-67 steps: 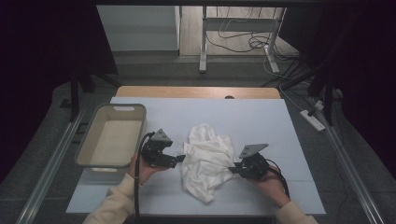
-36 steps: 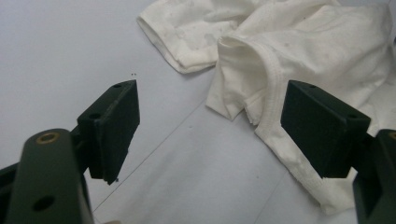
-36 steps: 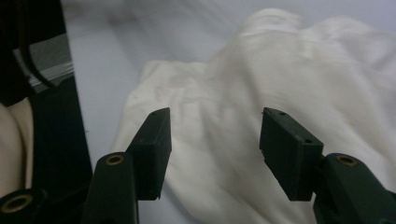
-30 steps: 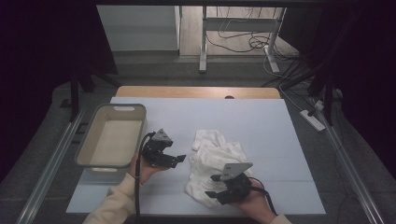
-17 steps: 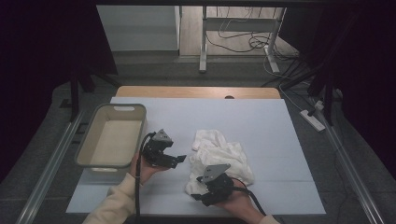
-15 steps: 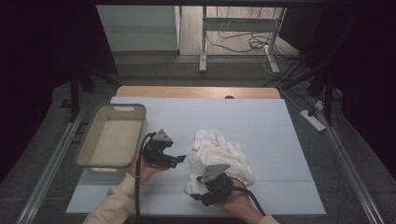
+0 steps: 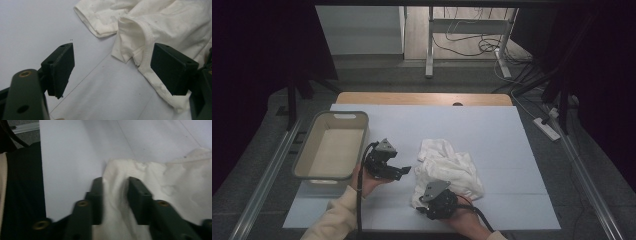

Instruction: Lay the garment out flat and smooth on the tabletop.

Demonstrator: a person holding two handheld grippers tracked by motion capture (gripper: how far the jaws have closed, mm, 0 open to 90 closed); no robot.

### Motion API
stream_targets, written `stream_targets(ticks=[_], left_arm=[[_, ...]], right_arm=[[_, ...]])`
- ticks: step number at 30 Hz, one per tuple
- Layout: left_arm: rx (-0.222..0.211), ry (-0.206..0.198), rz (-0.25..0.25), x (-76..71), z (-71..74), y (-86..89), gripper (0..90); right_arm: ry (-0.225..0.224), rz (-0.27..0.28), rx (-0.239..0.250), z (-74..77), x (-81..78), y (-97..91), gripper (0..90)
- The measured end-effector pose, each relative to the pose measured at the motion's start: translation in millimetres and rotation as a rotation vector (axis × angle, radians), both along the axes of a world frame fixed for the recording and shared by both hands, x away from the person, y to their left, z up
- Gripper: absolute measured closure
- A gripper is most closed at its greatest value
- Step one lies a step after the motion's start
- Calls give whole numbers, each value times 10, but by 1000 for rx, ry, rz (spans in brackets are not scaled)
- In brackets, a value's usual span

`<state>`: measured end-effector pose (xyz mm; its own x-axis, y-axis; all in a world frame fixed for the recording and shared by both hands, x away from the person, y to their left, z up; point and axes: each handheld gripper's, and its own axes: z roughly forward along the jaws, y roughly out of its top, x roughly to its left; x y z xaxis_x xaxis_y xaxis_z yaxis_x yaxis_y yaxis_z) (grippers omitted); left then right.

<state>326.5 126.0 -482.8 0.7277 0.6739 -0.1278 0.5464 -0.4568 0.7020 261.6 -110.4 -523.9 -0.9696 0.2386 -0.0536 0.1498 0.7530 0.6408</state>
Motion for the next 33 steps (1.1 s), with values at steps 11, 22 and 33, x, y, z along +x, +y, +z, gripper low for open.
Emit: stream_targets(ticks=[11,22,33], left_arm=[[-1,1,6,-3,0,15,201],[0,0,6,-4,1,13,200],[7,3,0,-1,-9,4,200]], right_arm=[[-19,-92,75,228,64,-435,839],[-79,-265,215,514,214,-1078,839],[-123,-338,270,606,288,-1290,839]])
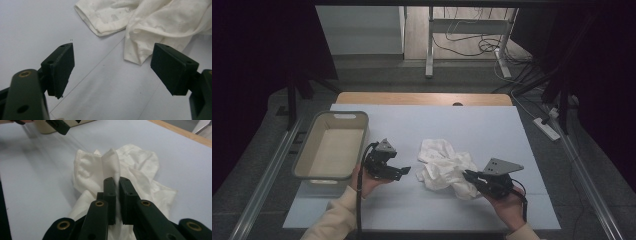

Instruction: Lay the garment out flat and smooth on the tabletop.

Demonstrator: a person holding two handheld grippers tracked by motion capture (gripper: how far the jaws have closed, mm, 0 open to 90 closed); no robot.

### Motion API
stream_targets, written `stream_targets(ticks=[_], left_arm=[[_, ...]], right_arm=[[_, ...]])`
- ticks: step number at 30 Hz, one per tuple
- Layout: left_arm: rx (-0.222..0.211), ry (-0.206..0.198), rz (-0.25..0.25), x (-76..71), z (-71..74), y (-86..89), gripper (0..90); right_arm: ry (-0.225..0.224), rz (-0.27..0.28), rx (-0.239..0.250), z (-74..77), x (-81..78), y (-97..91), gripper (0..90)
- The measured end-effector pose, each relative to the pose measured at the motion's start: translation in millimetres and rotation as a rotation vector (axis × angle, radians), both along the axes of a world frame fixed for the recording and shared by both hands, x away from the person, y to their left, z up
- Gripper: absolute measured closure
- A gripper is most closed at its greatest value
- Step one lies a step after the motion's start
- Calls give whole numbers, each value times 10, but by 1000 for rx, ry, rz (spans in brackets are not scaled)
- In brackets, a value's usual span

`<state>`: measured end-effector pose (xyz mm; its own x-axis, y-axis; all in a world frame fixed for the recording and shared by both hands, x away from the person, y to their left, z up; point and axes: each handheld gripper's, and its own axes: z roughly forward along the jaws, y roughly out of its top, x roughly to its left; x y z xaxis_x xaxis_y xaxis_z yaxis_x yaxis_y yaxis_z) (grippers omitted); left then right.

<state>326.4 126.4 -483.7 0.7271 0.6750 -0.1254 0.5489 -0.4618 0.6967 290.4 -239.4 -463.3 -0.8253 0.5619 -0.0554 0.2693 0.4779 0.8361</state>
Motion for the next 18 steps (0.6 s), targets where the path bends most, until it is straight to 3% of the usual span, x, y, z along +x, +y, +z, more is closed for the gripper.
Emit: stream_targets(ticks=[10,18], left_arm=[[3,2,-1,2,-7,-4,200],[0,3,1,12,-11,-5,200]], right_arm=[[43,-16,6,-52,90,-57,839],[-1,-44,63,112,73,-182,836]])
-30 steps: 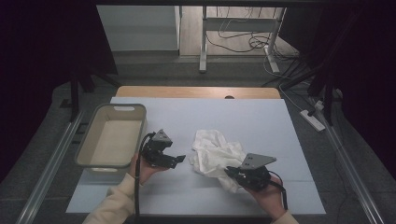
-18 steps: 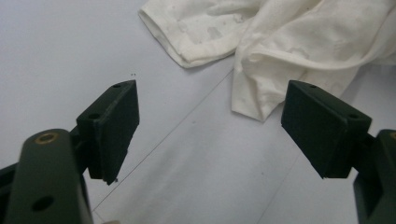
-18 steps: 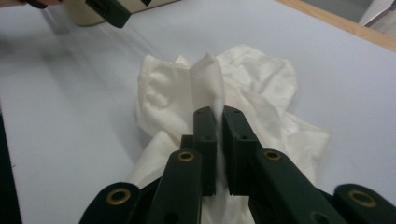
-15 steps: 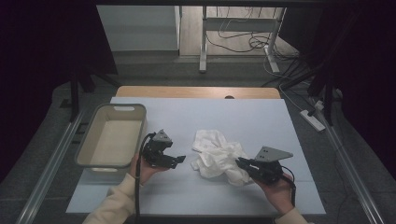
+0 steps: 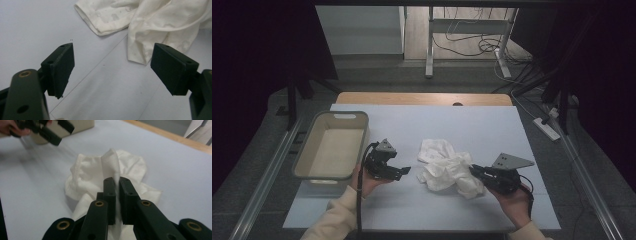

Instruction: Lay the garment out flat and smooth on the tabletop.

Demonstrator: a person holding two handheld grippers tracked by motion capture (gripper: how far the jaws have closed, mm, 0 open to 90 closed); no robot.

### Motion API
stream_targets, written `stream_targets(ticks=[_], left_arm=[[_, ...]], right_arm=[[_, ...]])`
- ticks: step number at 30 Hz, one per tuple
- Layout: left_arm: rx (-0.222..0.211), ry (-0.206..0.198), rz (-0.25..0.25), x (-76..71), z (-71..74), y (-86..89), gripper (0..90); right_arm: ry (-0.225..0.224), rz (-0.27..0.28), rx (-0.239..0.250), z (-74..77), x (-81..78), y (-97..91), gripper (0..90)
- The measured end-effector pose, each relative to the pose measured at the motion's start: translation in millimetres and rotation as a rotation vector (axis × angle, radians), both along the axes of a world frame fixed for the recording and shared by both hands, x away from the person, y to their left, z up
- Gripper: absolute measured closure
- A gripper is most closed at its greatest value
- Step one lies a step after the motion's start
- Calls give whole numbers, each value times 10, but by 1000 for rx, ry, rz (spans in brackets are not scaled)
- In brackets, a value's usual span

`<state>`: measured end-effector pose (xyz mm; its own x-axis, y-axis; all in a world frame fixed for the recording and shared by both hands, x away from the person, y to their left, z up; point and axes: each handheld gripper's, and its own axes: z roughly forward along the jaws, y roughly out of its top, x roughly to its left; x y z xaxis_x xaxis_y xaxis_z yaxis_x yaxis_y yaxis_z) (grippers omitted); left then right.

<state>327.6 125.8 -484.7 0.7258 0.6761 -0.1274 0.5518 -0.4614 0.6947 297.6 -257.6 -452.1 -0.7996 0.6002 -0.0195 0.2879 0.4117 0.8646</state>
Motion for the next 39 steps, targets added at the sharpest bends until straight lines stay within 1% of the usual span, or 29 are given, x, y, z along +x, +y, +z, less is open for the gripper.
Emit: stream_targets(ticks=[3,6,9,12,17,19,22,25,33,34,36,37,39], left_arm=[[1,0,-5,3,1,-14,200],[6,3,-11,4,-5,-33,200],[9,5,-14,7,-17,-45,199],[12,7,-15,7,-26,-50,199],[17,9,-20,5,-36,-68,199],[17,10,-24,4,-43,-82,199],[21,11,-34,1,-57,-109,200],[24,5,-67,-7,-73,-156,220],[66,14,-186,-48,-195,-405,232],[80,12,-206,-56,-209,-440,232],[121,-8,-247,-78,-229,-509,232],[132,-14,-257,-86,-238,-541,236],[144,-13,-279,-88,-253,-594,245]], right_arm=[[-12,-31,45,61,20,-123,836],[-20,-72,64,84,52,-225,836],[-16,-98,54,68,90,-282,837],[3,-112,47,31,139,-316,837],[21,-124,18,-32,198,-330,837],[19,-126,9,-42,210,-329,836],[23,-128,8,-53,222,-336,836],[29,-132,5,-72,229,-343,837],[36,-131,2,-96,242,-356,836],[36,-131,1,-98,241,-355,837],[39,-131,0,-102,241,-353,836],[40,-130,0,-104,242,-353,837],[41,-131,-2,-109,245,-353,836]])
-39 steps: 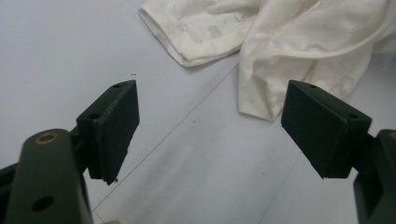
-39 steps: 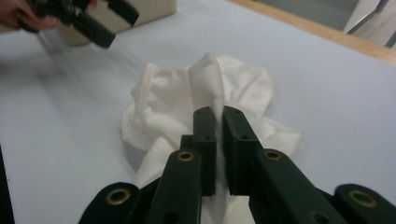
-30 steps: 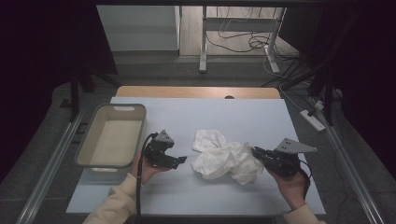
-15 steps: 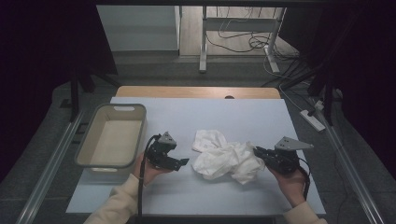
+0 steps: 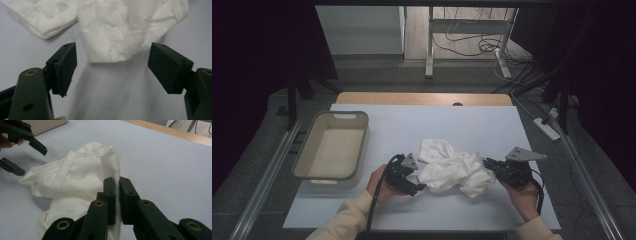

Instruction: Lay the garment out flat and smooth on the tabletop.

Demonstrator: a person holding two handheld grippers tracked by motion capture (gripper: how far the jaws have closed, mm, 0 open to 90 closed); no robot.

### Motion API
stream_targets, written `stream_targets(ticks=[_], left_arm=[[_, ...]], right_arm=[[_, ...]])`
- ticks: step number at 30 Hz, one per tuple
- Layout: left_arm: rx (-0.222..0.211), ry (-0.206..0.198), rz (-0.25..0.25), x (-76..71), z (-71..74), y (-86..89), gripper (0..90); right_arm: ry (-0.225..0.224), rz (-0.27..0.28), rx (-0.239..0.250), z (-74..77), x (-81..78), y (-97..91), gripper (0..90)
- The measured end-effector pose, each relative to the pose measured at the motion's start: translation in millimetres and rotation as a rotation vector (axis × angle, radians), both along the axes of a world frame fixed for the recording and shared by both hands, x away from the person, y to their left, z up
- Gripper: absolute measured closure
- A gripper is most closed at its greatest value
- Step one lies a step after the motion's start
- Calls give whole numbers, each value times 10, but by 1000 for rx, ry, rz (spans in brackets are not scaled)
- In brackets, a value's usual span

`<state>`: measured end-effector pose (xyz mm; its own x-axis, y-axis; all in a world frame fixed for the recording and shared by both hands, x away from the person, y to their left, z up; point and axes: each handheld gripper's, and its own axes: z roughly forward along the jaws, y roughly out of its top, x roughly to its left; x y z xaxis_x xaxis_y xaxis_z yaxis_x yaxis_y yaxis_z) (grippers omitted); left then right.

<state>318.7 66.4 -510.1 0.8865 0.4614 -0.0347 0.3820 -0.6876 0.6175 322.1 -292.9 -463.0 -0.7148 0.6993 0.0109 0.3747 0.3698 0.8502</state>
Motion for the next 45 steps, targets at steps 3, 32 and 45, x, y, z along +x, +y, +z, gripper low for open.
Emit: stream_targets(ticks=[3,32,45], left_arm=[[18,7,-24,-7,-44,-77,260],[-162,57,14,64,168,247,866],[-206,59,50,117,217,299,867]], right_arm=[[5,2,2,-11,4,1,836],[-5,6,8,7,-8,1,836],[-13,11,8,25,0,12,837]])
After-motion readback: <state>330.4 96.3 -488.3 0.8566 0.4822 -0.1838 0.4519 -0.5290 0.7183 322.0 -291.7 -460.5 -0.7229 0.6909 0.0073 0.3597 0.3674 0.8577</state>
